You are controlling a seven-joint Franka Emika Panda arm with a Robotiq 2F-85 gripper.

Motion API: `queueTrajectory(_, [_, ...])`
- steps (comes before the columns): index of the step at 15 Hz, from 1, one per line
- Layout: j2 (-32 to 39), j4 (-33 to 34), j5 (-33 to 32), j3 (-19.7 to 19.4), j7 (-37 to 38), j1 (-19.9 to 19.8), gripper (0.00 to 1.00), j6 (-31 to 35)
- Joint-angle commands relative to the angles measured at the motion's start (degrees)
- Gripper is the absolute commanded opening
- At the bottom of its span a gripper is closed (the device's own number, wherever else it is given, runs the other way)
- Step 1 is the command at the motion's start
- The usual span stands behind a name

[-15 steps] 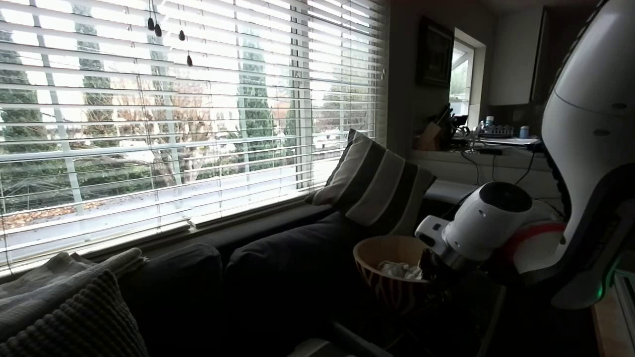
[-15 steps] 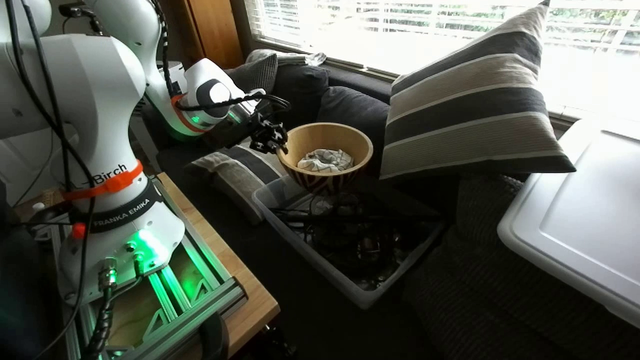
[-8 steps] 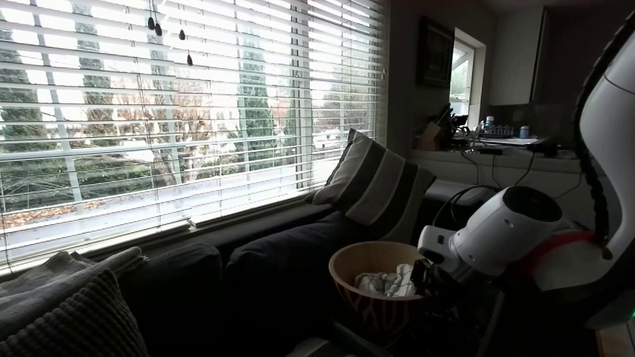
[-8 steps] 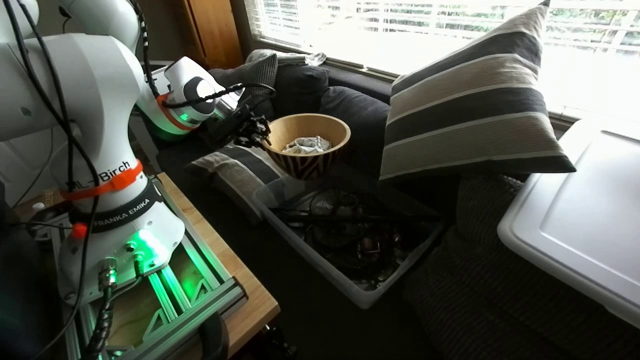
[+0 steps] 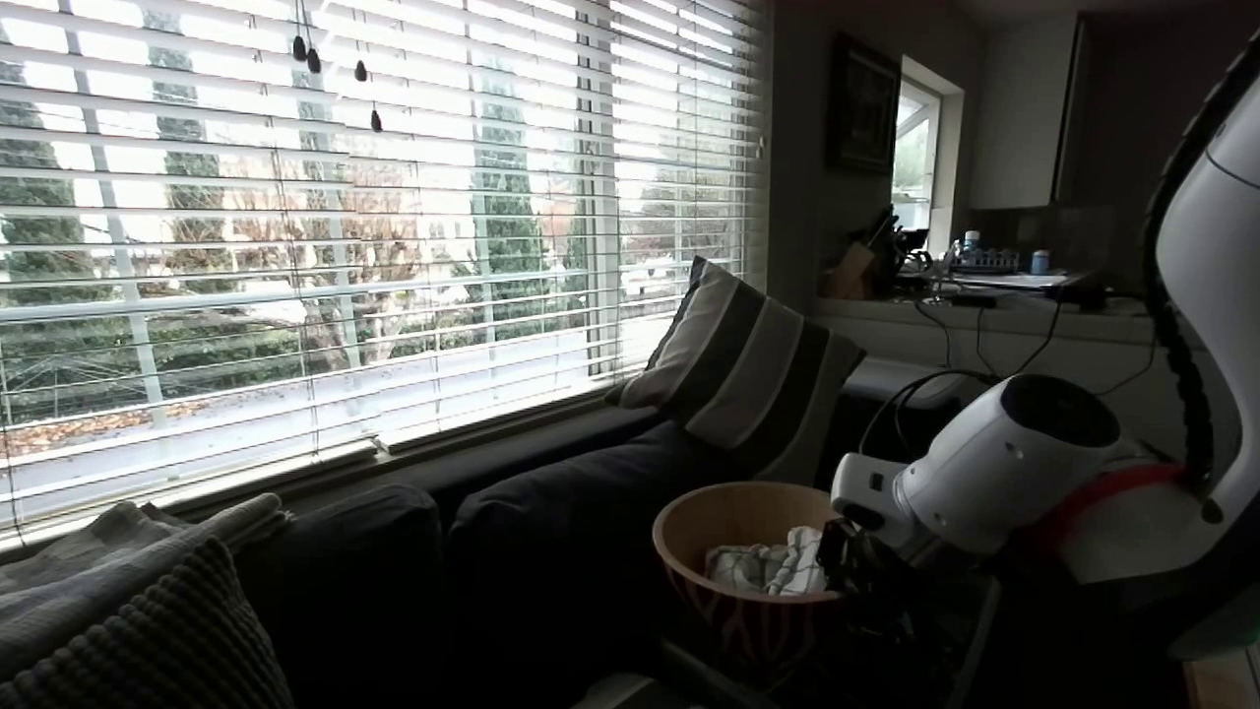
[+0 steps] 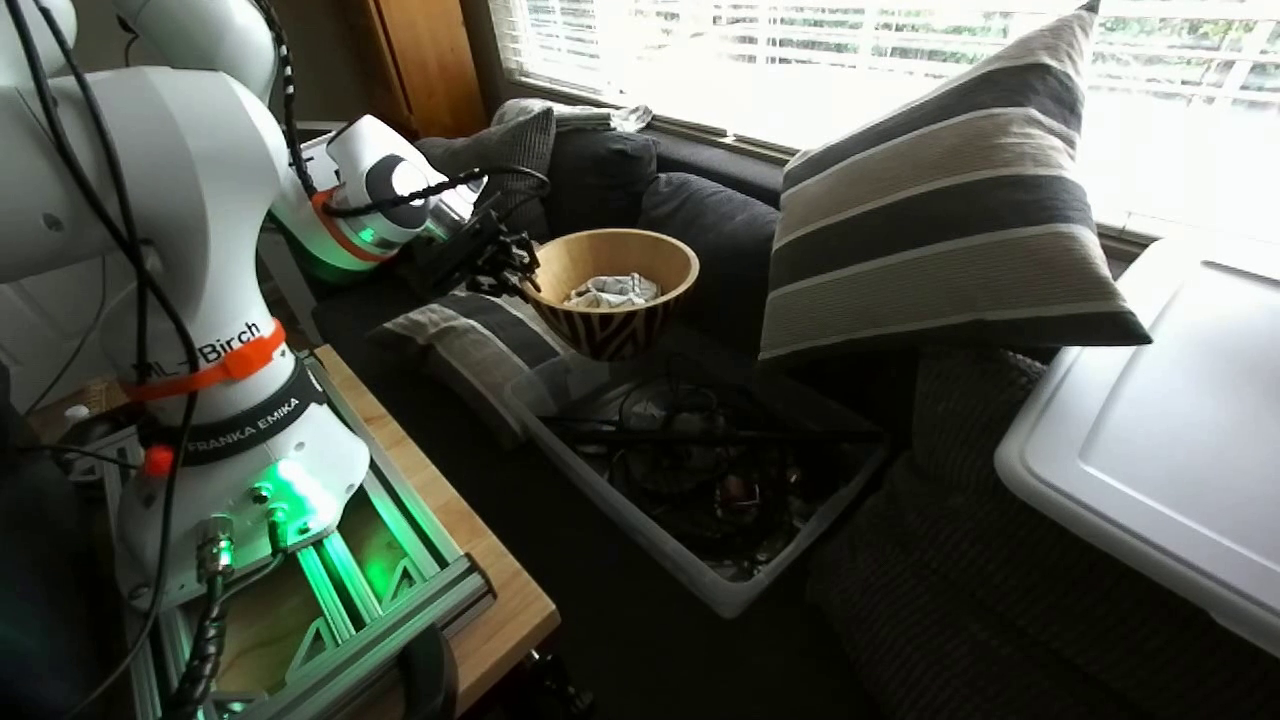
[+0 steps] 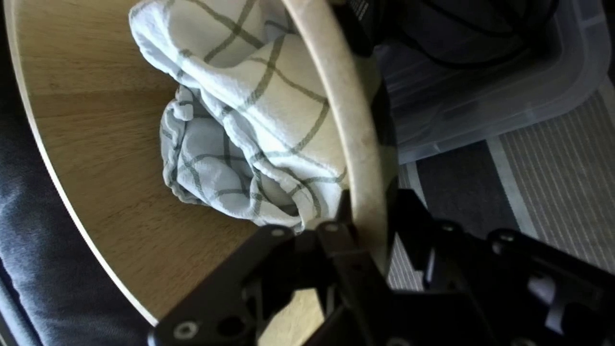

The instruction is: Remove the wooden bowl from the container and put it on the striped pillow on the left

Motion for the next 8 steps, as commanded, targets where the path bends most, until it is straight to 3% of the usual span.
queueTrajectory(1, [0.0,1.1,1.0,-1.5,-1.3,4.6,0.07,-2.2])
queueTrajectory(4, [0.8,2.2,1.0,-5.3,-1.3,13.6,0.07,-6.0])
queueTrajectory(8, [5.3,4.9,-1.4,-14.1,0.8,27.7,0.07,-12.8])
